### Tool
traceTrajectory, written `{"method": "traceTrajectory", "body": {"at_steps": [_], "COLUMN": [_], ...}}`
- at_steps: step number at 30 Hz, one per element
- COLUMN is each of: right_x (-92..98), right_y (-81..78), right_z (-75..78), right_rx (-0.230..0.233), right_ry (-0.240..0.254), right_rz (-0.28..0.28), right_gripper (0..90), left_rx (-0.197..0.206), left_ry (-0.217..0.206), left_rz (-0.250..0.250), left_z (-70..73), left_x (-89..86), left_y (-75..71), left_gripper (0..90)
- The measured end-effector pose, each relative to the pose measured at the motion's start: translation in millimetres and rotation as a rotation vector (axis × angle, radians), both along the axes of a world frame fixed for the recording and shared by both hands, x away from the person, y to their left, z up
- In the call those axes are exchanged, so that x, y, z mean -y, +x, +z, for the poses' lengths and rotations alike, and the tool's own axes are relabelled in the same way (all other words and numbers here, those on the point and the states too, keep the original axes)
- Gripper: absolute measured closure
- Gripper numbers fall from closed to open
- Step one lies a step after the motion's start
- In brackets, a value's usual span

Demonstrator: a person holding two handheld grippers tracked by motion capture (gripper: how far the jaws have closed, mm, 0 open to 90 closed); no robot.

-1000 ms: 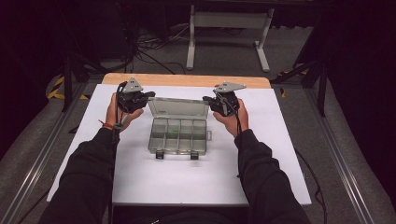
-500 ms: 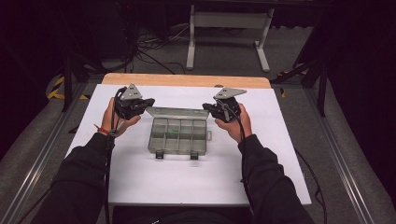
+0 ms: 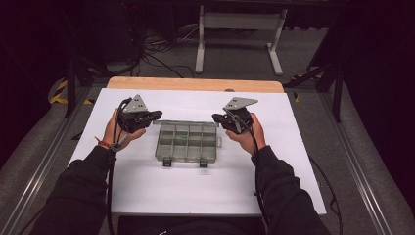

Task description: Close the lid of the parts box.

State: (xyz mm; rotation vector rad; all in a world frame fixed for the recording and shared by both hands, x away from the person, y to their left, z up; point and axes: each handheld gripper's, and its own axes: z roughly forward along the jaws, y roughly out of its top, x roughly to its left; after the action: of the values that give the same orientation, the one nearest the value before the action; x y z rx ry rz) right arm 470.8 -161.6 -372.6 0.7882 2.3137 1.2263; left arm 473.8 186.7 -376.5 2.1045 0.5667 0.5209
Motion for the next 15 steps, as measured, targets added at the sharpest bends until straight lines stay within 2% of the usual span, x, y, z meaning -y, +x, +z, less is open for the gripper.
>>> {"method": "traceTrajectory", "body": {"at_steps": [11, 15], "right_x": [-0.2, 0.1], "right_y": [-6.2, -8.8], "right_z": [-2.0, -3.8], "right_rx": [0.001, -0.006], "right_ry": [-0.011, -0.011], "right_rz": [0.014, 0.027], "right_gripper": [90.0, 90.0], "left_rx": [0.002, 0.002], "left_ry": [0.019, 0.044], "left_rz": [-0.018, -0.034], "left_z": [-1.4, -2.2], "left_x": [3.8, 4.4], "left_y": [-6.5, -10.5], "left_gripper": [88.9, 89.5]}}
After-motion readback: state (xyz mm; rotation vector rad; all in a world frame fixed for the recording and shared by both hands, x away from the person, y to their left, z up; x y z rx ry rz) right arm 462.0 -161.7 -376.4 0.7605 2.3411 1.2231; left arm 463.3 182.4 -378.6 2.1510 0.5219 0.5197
